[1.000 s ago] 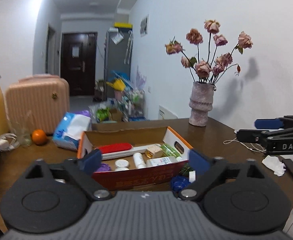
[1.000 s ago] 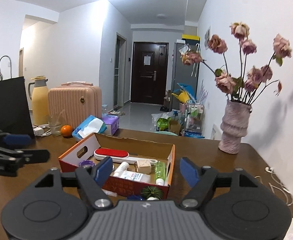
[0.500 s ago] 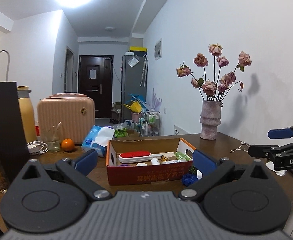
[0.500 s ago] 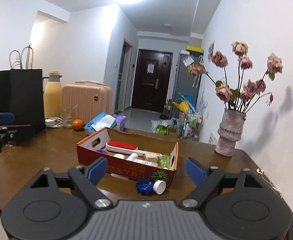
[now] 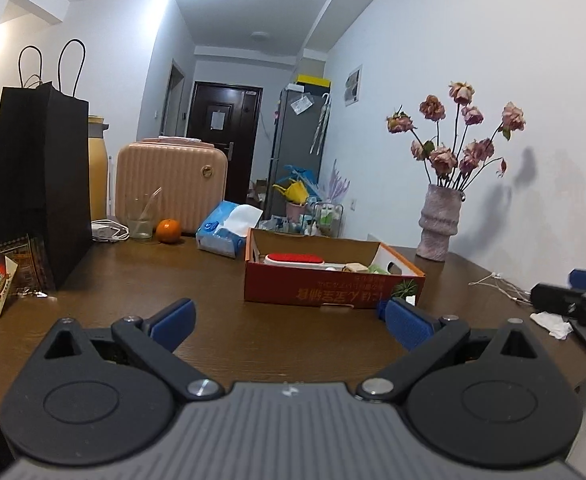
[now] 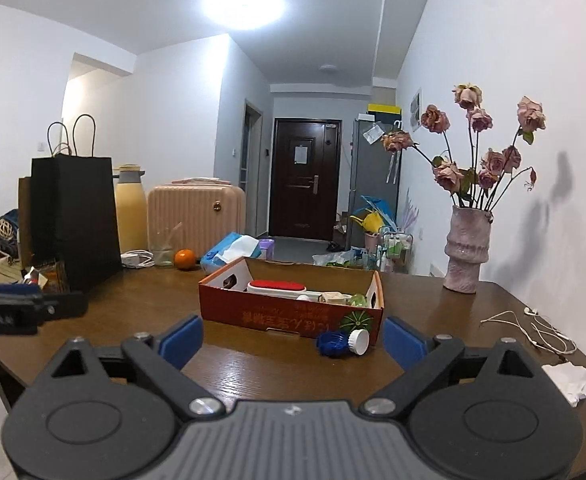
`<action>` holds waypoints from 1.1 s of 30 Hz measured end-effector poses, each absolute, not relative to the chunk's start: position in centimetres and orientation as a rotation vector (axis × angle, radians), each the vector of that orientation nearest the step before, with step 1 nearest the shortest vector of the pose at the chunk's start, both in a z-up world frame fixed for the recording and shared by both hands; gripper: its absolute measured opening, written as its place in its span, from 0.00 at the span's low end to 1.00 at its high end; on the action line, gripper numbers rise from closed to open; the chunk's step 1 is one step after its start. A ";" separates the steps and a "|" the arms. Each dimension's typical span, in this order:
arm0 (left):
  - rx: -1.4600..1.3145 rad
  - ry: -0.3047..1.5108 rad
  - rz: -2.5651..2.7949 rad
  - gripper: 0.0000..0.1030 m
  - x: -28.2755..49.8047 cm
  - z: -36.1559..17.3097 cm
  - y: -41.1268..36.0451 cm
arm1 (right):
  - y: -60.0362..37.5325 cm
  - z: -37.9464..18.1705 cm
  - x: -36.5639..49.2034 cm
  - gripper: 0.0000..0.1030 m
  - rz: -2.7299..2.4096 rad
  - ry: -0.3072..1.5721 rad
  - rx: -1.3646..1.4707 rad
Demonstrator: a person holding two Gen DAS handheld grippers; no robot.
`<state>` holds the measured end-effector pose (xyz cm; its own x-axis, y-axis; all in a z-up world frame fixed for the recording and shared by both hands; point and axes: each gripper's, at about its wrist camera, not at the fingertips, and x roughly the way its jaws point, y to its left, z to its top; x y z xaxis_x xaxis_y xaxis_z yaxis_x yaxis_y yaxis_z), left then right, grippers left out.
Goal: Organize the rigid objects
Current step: 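Reach both tools toward the blue cap and white cap beside the box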
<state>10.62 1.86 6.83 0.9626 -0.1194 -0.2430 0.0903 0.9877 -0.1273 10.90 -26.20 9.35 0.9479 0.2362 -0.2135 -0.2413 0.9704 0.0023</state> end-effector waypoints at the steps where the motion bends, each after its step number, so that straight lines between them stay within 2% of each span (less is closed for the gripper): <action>1: -0.119 0.251 -0.109 1.00 10.6 6.8 1.8 | -26.2 9.5 10.8 0.94 0.229 0.206 -0.029; 18: -0.106 0.292 -0.141 1.00 12.4 5.9 0.3 | -27.7 8.4 12.6 0.94 0.185 0.235 0.017; 33: -0.066 0.423 -0.198 1.00 20.8 3.3 -2.8 | -29.0 4.6 19.5 0.94 0.156 0.373 0.062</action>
